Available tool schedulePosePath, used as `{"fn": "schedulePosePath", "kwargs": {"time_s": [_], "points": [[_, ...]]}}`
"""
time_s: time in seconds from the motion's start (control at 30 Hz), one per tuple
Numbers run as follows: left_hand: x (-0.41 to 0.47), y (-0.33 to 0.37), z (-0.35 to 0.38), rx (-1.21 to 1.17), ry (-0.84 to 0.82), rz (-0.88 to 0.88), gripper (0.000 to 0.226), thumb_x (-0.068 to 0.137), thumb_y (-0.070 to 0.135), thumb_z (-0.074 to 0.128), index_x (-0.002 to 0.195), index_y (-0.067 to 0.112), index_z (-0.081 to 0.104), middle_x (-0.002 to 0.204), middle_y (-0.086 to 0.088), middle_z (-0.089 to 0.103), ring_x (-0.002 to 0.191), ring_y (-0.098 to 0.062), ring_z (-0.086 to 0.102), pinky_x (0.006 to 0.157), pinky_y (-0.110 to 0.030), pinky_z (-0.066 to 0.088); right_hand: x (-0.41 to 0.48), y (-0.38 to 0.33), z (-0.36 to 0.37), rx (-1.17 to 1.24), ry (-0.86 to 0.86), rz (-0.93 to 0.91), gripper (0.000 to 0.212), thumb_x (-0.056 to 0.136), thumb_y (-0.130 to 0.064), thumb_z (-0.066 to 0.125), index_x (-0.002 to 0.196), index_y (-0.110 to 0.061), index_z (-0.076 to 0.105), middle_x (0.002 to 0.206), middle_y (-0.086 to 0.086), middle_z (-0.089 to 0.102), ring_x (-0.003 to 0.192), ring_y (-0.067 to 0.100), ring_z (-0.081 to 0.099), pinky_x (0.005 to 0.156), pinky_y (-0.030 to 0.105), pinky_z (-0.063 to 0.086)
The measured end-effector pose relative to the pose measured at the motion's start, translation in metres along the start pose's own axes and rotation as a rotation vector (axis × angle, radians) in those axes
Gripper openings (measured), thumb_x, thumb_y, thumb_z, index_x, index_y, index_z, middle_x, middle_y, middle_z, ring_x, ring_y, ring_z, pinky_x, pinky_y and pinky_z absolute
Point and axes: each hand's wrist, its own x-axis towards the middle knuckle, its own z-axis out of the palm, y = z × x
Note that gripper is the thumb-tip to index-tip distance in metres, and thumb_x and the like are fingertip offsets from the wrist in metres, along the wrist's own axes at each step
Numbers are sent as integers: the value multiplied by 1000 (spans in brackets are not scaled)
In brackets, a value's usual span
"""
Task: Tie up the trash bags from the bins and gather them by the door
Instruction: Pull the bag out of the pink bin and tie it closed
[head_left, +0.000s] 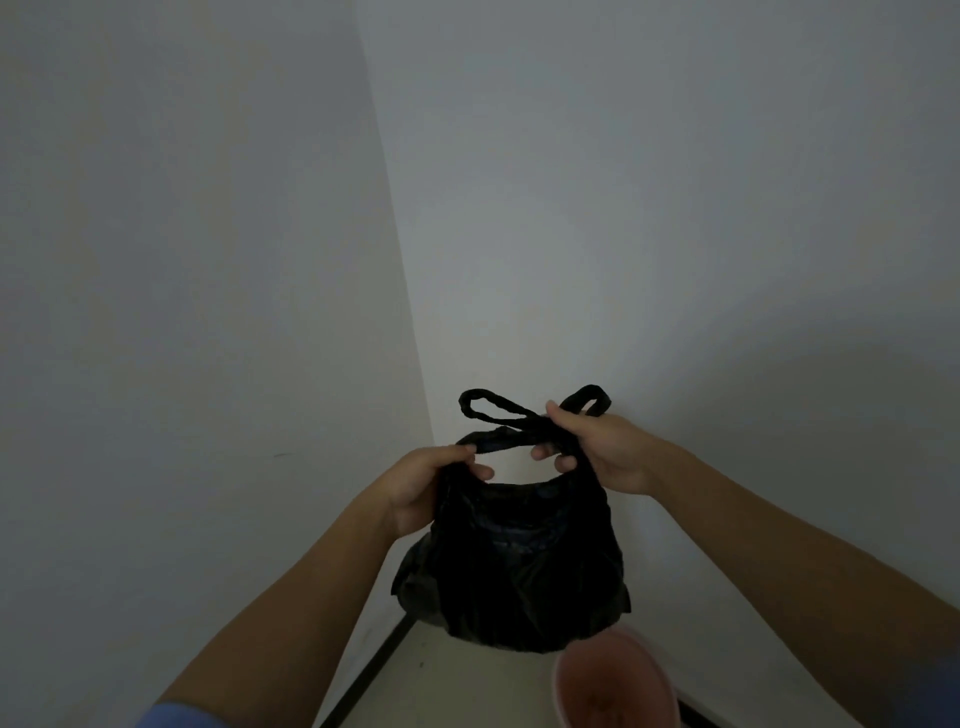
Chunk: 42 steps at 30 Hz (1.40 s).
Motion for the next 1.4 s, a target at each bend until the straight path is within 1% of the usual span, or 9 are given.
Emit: {"fn": "schedulePosePath", "kwargs": {"time_s": [0.13, 0.27, 0.5, 0.63, 0.73, 0.93, 1.1, 1.23, 1.4], "points": [[-1, 5, -2, -105, 43, -35, 16, 87, 23, 56, 73, 16, 52, 51, 3, 45, 58, -15, 46, 62, -27, 41, -3, -5, 1, -69, -64, -51, 28, 90, -31, 67, 105, -8, 74, 78, 3, 65, 52, 7, 43, 51, 16, 39], [-7, 9, -8, -39, 28, -25, 23, 85, 32, 63, 71, 18, 50, 54, 5, 39, 53, -14, 38, 56, -28, 34, 0, -3, 11, -393, 184, -225, 12, 76, -11, 79, 86, -5, 78, 67, 3, 68, 50, 9, 49, 56, 18, 44], [-14, 9, -6, 593, 198, 88, 42, 61, 27, 88, 93, 8, 69, 87, -8, 69, 81, -22, 69, 77, -30, 53, 9, 4, 30, -598, 463, -501, 8, 79, -11, 74, 73, -16, 73, 49, -6, 65, 46, 10, 62, 54, 16, 49], [-21, 9, -4, 617, 176, 66, 46, 57, 51, 85, 61, 15, 56, 62, -1, 51, 56, -17, 51, 60, -25, 36, 10, 6, 43, -659, 485, -649, 10, 81, -12, 73, 75, -20, 71, 50, -5, 64, 46, 13, 63, 55, 19, 52], [-26, 8, -7, 639, 202, 81, 26, 61, 38, 86, 66, 17, 73, 67, 1, 72, 62, -13, 69, 57, -19, 49, 11, 7, 49, -640, 486, -697, 9, 81, -13, 74, 76, -20, 70, 51, -3, 65, 46, 14, 64, 56, 19, 52], [-28, 10, -8, 425, 472, 229, 12, 86, 15, 65, 83, 5, 68, 48, -6, 60, 43, -19, 51, 49, -24, 41, 10, 11, 54, -563, 440, -603, 18, 92, -26, 65, 80, -15, 72, 61, 3, 71, 50, 14, 64, 59, 22, 52], [-39, 25, -4, 102, 326, 270, 14, 88, -4, 52, 100, 0, 60, 97, -22, 74, 85, -29, 73, 69, -34, 52, 7, 12, 61, -456, 420, -546, 29, 99, -26, 55, 84, -5, 70, 63, -6, 72, 50, 11, 63, 52, 19, 49], [-48, 31, -5, -12, 33, 235, 32, 93, 18, 50, 117, 1, 62, 109, -17, 72, 99, -26, 70, 88, -38, 49, 7, 2, 69, -400, 480, -578, 30, 98, -24, 56, 77, -7, 69, 54, -5, 67, 44, 8, 57, 49, 16, 46], [-49, 32, -9, 145, 281, 337, 17, 84, 3, 68, 71, 8, 58, 75, -16, 72, 67, -27, 68, 62, -29, 57, 8, -3, 67, -288, 484, -574, 23, 97, -21, 57, 83, -9, 70, 59, 0, 68, 46, 11, 57, 49, 19, 47]]}}
